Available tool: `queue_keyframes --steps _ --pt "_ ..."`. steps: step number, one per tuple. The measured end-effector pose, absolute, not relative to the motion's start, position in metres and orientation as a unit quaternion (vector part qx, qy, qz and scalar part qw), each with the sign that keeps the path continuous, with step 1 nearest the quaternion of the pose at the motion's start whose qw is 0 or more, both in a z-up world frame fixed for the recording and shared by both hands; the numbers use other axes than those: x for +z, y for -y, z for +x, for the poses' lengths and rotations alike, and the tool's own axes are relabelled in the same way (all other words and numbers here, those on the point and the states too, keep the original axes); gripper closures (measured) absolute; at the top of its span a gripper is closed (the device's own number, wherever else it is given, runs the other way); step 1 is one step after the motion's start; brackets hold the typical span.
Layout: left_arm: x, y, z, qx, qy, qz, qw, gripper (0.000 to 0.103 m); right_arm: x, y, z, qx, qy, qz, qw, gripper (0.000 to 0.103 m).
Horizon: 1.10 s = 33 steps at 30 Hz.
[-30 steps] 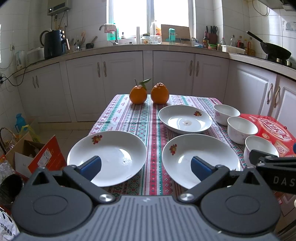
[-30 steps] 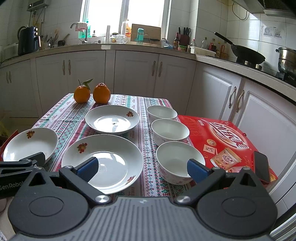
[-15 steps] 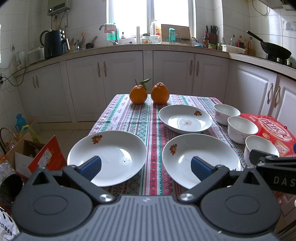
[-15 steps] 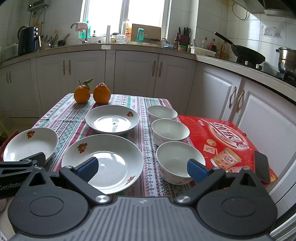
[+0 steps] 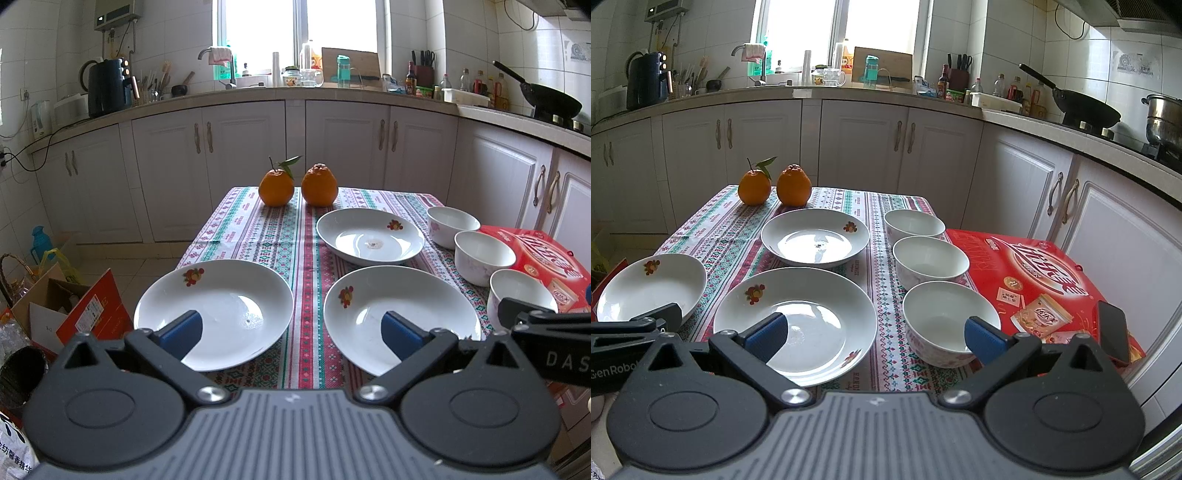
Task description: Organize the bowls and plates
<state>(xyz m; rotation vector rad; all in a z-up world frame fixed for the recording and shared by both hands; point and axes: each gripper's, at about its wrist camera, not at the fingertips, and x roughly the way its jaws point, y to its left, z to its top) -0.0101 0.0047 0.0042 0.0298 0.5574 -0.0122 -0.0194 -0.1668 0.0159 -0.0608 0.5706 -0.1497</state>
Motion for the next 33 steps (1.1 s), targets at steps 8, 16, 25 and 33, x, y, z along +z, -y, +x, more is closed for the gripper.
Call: queue_keyframes --steps 8,16,25,33 --pt "0.004 -0.005 -0.010 -0.006 -0.275 0.015 0.961 0.001 0.015 0.167 -0.019 -0.074 -0.282 -0.029 0.956 0.000" --pt "0.003 -0.005 -0.009 -0.005 -0.276 0.015 0.961 0.001 0.015 0.167 -0.018 -0.073 -0.284 -0.029 0.956 0.000" --pt "0.001 -0.005 -0.008 -0.005 -0.278 0.014 0.960 0.001 0.015 0.166 -0.014 -0.071 -0.286 -0.032 0.955 0.000" --pt "0.002 -0.012 -0.001 -0.014 -0.278 0.010 0.960 0.001 0.017 0.166 -0.003 -0.048 -0.292 -0.030 0.955 0.000"
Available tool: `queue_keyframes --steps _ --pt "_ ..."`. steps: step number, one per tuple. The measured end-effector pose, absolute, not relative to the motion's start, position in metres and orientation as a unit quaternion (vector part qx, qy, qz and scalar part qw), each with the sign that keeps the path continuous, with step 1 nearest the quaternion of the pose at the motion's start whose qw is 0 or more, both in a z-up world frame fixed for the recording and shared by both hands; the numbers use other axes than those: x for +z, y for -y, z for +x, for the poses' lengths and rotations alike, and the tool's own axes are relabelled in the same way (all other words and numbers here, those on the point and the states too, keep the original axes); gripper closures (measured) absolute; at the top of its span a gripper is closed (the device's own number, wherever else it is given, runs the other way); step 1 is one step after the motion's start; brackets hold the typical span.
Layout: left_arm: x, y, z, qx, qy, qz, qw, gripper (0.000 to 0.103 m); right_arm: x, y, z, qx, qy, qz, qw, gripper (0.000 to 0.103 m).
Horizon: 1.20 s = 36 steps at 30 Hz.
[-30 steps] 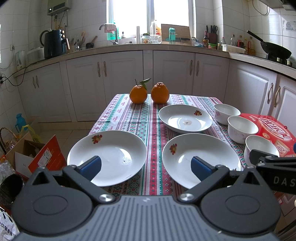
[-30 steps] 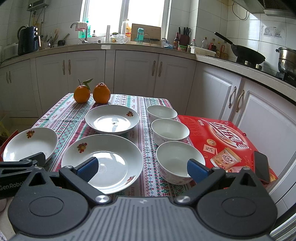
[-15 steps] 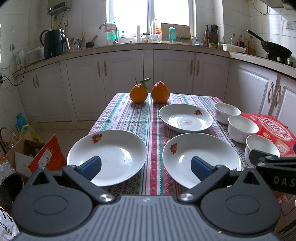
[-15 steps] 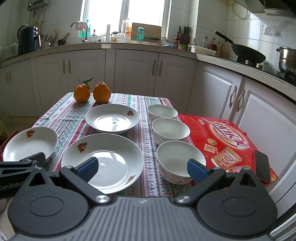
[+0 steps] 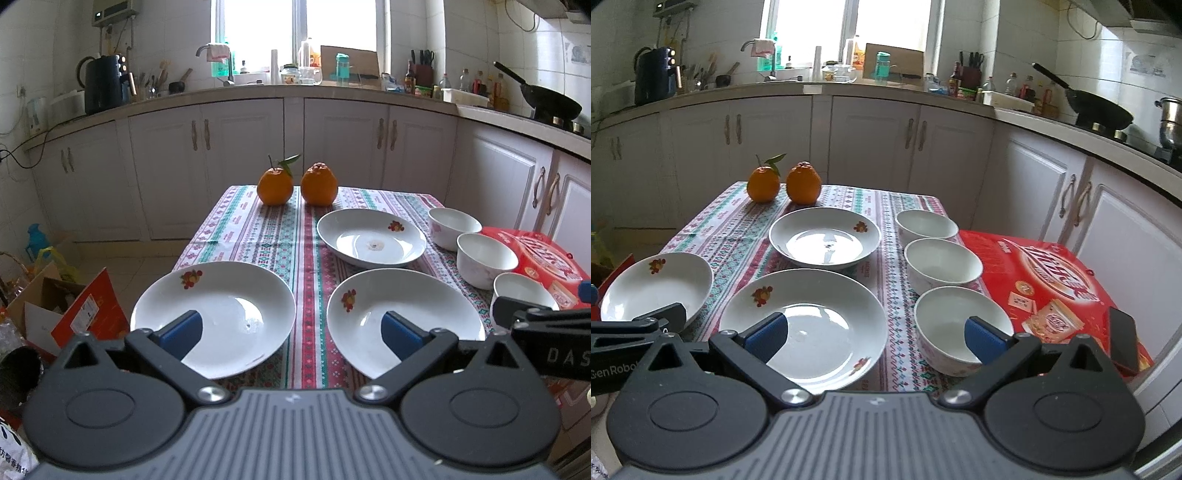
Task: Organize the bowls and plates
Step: 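Grasp a white plate rim with the left tool while the right tool grasps another plate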
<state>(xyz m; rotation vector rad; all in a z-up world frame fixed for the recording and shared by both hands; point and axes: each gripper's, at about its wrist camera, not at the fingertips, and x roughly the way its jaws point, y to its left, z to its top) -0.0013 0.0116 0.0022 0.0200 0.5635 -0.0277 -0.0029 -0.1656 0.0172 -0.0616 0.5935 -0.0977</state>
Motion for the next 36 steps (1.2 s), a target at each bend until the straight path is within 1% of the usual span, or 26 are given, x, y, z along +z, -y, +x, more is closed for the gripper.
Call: queue_keyframes --steps 8,13,17,20,26,31,36 --pt "0.006 -0.029 0.009 -0.012 -0.258 0.019 0.966 0.001 0.030 0.164 0.021 0.010 -0.276 -0.059 0.959 0.000" --pt "0.002 -0.061 0.017 -0.008 -0.246 0.011 0.969 0.001 0.043 0.161 0.047 0.097 -0.254 -0.068 0.960 0.000" --pt "-0.006 -0.088 0.022 -0.009 -0.262 0.025 0.965 0.001 0.049 0.149 0.073 0.187 -0.264 -0.054 0.945 0.000" --pt "-0.018 -0.106 0.025 -0.019 -0.283 0.035 0.958 0.001 0.047 0.132 0.096 0.244 -0.280 -0.044 0.928 0.000" --pt "-0.047 -0.132 0.025 -0.075 -0.321 0.063 0.942 0.001 0.026 0.089 0.140 0.296 -0.322 -0.070 0.897 0.000" --pt "-0.063 -0.138 0.033 -0.115 -0.336 0.093 0.930 0.001 0.003 0.063 0.180 0.323 -0.372 -0.076 0.867 0.000" --pt "-0.077 -0.140 0.051 -0.142 -0.351 0.104 0.920 0.001 -0.019 0.049 0.213 0.354 -0.425 -0.057 0.831 0.001"
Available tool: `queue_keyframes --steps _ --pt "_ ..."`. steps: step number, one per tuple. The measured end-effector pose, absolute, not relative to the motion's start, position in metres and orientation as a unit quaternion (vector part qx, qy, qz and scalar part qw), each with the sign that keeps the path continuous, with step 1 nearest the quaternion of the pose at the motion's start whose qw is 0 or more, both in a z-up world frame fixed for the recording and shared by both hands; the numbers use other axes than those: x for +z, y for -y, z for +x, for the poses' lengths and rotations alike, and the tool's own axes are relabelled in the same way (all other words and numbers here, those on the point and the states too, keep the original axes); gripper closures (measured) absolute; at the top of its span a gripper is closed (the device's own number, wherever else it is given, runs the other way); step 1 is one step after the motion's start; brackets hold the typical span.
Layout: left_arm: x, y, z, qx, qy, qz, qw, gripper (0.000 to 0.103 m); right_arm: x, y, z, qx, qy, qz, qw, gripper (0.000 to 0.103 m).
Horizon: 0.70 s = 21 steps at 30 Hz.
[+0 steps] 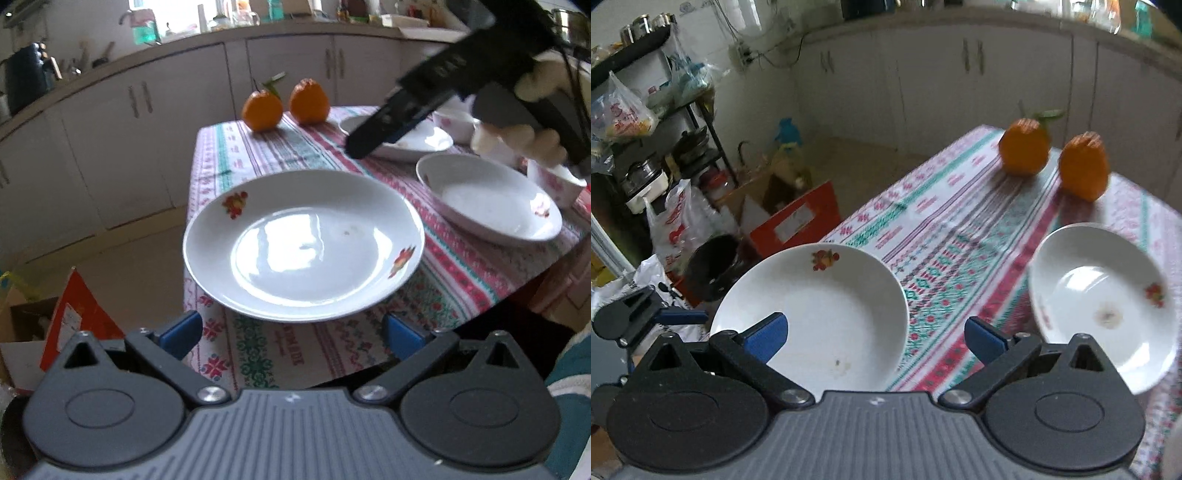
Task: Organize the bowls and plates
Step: 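Grasp a white plate rim with the left tool while the right tool grasps another plate, then lift and carry the held white plates with both tools toward the other plates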
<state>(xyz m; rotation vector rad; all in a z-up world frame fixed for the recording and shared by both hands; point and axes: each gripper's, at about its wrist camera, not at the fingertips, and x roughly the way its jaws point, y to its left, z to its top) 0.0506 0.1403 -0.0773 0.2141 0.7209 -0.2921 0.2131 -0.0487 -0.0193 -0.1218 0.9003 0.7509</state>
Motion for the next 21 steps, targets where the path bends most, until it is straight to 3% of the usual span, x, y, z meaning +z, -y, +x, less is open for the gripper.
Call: queue_keyframes --steps 3,5,14,21 --pt "-0.083 -0.144 0.057 -0.152 -0.357 0.099 0.917 0.001 -0.034 0.039 0.231 0.356 -0.442 -0.061 0.821 0.005" --pt "-0.083 -0.146 0.061 -0.159 -0.359 0.094 0.915 0.001 -0.042 0.034 0.241 0.363 -0.453 -0.059 0.812 0.017" --pt "-0.085 -0.146 0.071 -0.173 -0.358 0.092 0.913 0.001 -0.064 0.020 0.274 0.381 -0.495 -0.032 0.780 0.041" --pt "-0.084 -0.143 0.072 -0.180 -0.360 0.093 0.911 0.001 -0.068 0.019 0.281 0.400 -0.509 -0.008 0.762 0.046"
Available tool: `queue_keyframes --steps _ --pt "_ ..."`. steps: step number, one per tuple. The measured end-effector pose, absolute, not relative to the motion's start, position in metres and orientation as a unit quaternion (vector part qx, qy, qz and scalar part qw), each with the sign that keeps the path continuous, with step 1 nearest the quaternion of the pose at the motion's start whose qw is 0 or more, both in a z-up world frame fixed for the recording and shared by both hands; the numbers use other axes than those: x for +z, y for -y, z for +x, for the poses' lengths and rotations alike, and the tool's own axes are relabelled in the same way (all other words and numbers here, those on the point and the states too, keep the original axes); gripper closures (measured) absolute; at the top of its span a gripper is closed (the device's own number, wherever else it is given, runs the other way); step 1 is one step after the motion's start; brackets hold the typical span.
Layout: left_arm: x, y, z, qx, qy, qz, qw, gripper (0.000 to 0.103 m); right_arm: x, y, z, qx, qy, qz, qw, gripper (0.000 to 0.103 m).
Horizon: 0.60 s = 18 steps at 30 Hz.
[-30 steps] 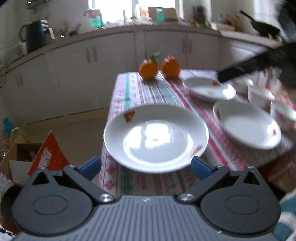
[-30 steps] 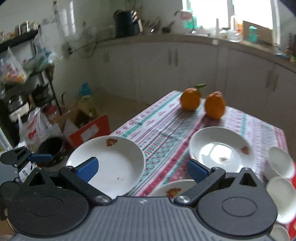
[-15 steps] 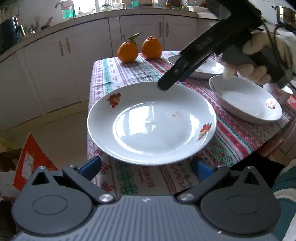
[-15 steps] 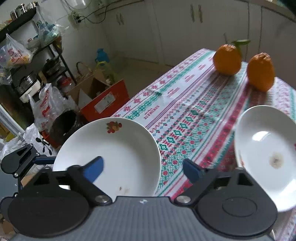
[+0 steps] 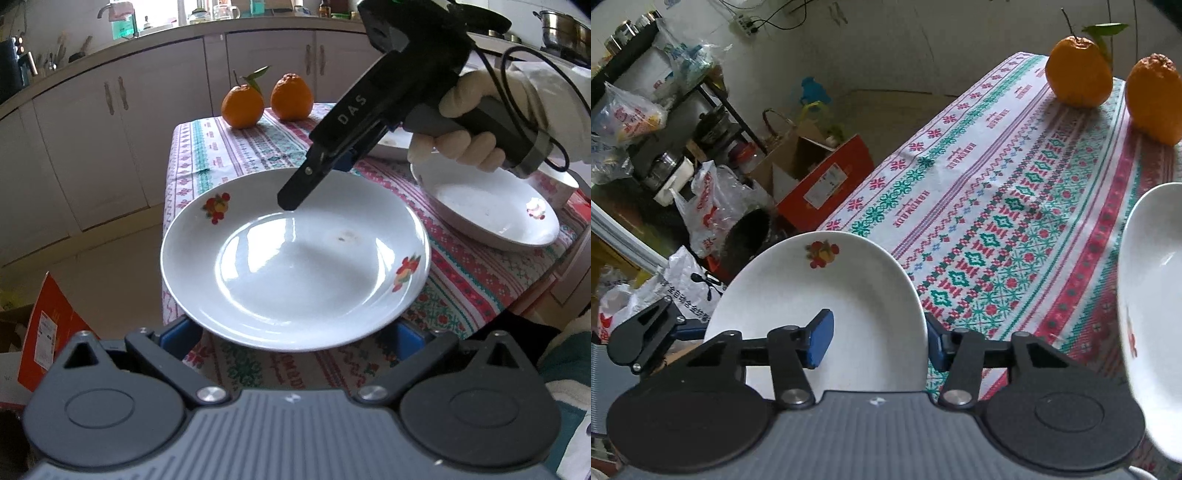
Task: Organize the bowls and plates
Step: 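Lift and carry the held white plates with both tools toward the other plates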
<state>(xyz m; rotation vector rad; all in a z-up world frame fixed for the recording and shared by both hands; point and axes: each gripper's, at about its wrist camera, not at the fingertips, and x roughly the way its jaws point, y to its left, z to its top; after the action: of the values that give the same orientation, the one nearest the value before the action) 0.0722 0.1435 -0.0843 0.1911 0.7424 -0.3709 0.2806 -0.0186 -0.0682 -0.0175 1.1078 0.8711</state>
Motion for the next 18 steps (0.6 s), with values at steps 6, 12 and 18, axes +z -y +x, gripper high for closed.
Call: queue_keyframes --steps 6,12,18 --pt "-0.083 -0.141 0.074 -0.175 -0.367 0.091 0.909 0.001 -0.069 0.022 0.285 0.407 -0.515 0.008 0.754 0.046" --pt "-0.083 -0.140 0.082 -0.178 -0.373 0.098 0.905 0.002 -0.067 0.024 0.287 0.405 -0.511 0.010 0.758 0.045" --pt "-0.079 -0.136 0.101 -0.181 -0.363 0.107 0.908 0.002 -0.059 0.032 0.299 0.396 -0.499 0.012 0.771 0.045"
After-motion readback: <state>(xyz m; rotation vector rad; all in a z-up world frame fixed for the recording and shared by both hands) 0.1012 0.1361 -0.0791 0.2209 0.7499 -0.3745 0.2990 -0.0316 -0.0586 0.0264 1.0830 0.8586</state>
